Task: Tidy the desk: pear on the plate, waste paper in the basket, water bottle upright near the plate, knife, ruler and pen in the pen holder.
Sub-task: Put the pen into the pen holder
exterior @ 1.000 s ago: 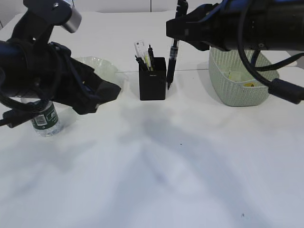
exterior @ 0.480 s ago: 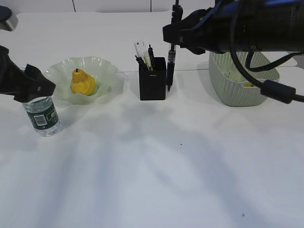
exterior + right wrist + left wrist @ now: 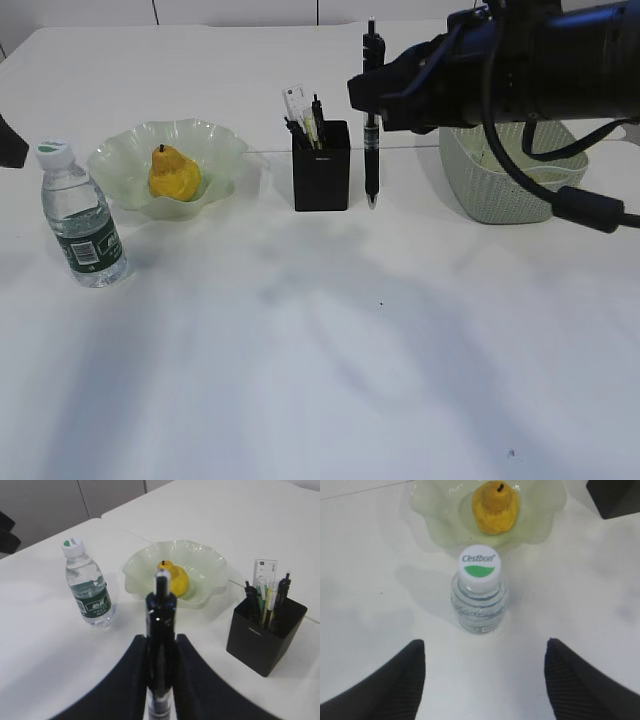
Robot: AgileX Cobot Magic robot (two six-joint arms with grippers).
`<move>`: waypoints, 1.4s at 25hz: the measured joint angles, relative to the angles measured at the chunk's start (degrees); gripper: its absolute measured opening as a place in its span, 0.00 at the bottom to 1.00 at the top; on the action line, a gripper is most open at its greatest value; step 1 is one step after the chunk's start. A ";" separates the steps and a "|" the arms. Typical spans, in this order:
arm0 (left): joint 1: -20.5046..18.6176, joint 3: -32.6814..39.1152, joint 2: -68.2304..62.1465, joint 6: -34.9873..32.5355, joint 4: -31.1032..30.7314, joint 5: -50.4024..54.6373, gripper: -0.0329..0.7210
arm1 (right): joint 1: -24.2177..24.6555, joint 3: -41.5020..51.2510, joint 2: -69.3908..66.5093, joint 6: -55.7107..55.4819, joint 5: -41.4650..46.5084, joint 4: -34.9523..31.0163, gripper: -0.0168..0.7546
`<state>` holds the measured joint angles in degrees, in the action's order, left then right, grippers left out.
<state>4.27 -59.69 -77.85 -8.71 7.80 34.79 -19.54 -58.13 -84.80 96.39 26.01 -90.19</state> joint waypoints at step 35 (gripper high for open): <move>-1.84 -3.79 0.00 0.08 -1.68 6.50 0.74 | 0.00 -5.33 -0.78 -75.05 22.93 77.06 0.22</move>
<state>2.43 -63.47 -77.85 -8.63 6.11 41.29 -19.54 -63.46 -85.58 21.34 48.94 -13.13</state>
